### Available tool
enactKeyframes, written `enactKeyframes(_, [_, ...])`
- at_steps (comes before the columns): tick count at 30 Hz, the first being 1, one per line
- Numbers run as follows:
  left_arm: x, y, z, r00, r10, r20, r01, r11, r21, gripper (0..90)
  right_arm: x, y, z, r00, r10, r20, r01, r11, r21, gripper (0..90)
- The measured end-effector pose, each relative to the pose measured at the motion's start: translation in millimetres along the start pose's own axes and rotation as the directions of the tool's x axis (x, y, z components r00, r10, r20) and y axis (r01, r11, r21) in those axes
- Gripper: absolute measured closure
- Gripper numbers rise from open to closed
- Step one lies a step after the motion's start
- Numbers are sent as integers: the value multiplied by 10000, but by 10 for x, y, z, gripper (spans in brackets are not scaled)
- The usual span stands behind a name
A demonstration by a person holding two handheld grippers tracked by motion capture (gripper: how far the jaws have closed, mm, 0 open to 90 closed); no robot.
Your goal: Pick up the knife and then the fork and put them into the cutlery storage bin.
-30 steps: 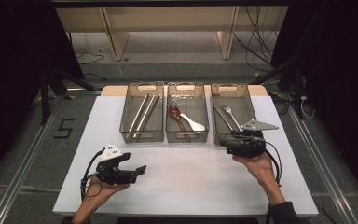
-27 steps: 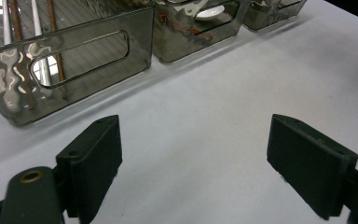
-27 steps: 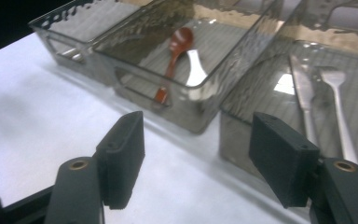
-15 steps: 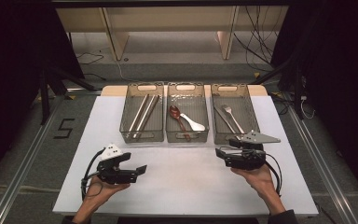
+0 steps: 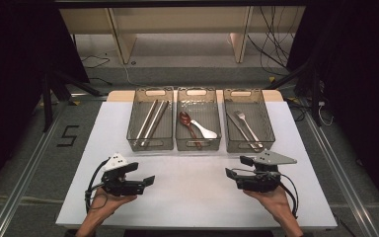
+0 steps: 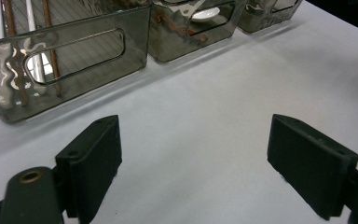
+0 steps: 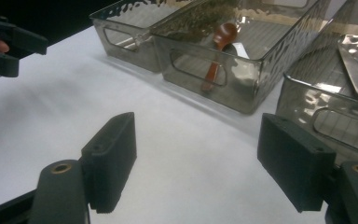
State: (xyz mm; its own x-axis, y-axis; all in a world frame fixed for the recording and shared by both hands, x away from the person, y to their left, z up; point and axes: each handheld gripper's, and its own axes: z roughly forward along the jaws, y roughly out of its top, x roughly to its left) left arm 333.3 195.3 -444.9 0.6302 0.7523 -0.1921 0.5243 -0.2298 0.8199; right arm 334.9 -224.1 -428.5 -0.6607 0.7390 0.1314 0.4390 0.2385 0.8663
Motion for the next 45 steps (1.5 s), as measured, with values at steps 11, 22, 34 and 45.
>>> enactKeyframes(11, [-21,-11,-15,9999,11,142,-10,10000,-93,168,92,-174,-90,9999,-57,-117,55,9999,-130,277])
enactKeyframes(22, [-43,-51,-45,9991,-178,397,187,9996,-229,165,96,-267,-133,10000,0,60,1,9999,-164,242])
enactKeyframes(34, [-52,-75,-48,9988,-203,446,220,9990,-378,162,111,-283,-147,9999,-39,114,40,9999,-118,229])
enactKeyframes(45, [-44,-79,-48,9989,-159,440,174,9992,-350,161,119,-280,-134,9998,-139,138,140,9998,-115,229])
